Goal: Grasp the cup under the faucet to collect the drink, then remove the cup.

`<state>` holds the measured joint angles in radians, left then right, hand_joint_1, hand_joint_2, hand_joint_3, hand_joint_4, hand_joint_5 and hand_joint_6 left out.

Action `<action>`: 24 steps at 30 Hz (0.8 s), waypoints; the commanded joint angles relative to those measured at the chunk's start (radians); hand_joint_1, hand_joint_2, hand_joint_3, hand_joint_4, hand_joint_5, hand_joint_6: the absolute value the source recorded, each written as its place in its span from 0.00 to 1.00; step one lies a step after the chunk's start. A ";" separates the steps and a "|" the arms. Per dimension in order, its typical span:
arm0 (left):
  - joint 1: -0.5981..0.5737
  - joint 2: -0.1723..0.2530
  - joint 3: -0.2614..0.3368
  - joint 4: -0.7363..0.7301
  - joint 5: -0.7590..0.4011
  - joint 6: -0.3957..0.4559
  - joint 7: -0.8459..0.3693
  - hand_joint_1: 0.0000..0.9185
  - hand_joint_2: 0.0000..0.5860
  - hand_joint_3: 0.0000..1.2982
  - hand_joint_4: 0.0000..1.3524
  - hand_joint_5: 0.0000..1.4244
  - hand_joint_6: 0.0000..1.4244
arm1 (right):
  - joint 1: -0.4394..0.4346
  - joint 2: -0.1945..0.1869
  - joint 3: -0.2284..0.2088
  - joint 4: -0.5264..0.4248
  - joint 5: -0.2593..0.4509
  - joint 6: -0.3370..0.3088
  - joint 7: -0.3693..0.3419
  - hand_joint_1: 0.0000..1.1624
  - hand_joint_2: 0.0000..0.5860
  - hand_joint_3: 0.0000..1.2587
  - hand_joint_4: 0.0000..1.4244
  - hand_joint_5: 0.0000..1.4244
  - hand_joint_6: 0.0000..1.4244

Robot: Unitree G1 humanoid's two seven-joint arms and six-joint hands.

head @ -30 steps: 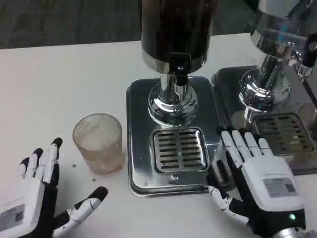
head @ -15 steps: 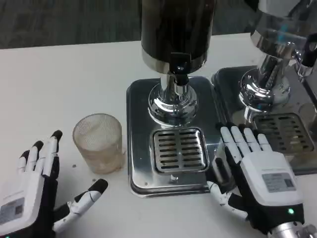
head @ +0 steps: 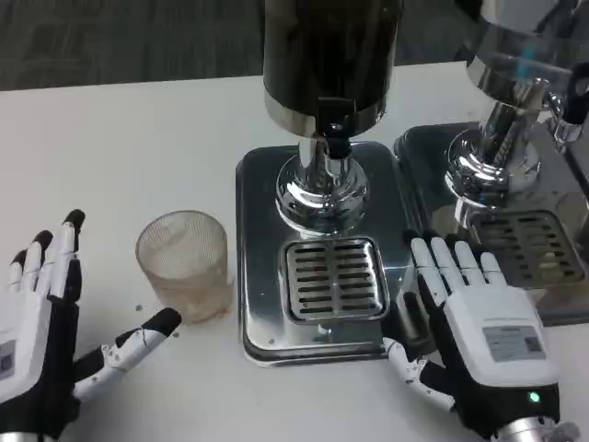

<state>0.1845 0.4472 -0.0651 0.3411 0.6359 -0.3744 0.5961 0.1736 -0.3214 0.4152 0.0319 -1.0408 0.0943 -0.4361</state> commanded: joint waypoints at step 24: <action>-0.398 -0.023 -0.171 0.578 -0.018 -0.248 0.054 0.13 0.00 0.00 0.00 0.04 0.02 | 0.029 0.015 0.011 -0.044 -0.025 0.052 -0.019 0.23 0.77 0.00 0.00 0.00 0.00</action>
<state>-0.1927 0.4250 -0.2208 0.8915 0.6085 -0.5959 0.6297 0.1963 -0.3135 0.4210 -0.0037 -1.0611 0.1392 -0.4509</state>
